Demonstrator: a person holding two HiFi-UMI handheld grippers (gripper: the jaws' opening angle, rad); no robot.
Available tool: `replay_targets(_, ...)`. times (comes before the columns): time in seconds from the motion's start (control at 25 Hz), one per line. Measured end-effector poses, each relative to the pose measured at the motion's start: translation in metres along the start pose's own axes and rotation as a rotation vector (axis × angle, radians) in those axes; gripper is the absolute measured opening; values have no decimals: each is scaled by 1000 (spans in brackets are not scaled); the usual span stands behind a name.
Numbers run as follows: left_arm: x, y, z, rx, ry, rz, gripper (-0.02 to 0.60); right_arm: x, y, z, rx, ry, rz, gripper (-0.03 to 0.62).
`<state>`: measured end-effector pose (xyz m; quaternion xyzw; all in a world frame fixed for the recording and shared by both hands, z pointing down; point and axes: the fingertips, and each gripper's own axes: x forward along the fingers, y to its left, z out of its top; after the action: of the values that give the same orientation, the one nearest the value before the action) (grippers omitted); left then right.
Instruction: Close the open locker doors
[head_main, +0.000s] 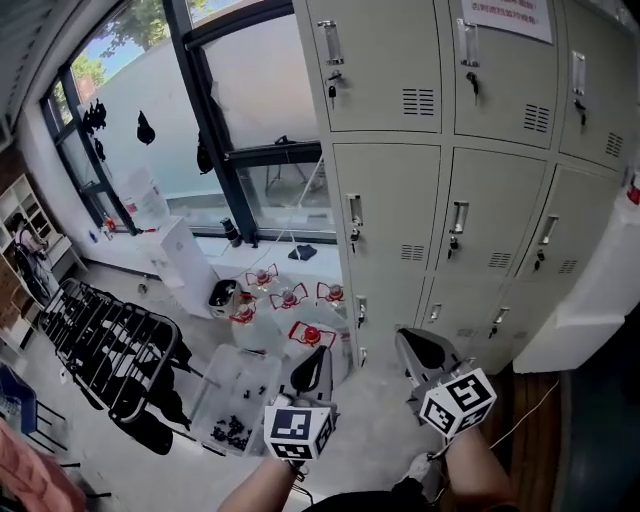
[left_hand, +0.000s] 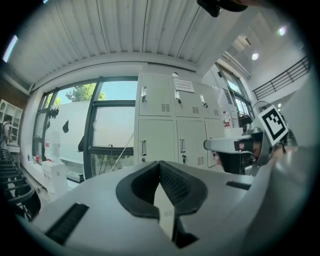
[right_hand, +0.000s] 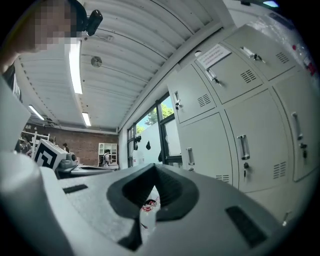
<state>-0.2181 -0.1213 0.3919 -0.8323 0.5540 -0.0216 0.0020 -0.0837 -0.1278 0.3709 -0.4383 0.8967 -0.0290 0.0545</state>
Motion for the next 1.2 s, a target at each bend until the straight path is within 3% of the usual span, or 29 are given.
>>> replay_targets(0.32,-60,-9,-8,-39,-15,-168,3,-67,64,-7,-50,23,-180,2)
replay_targets(0.64,-89,-73,1,-69,-24,-285,3,-164,60,9,-71,22,-345,2)
replay_targets(0.84,-102,-132,-2,-100,-4,-309,3,-227,46,11,-64,28,-376,2)
replay_targets(1.2,-144,-241,-12,-61,42,-307,3,-324,27,-1,-35,47,-342,2)
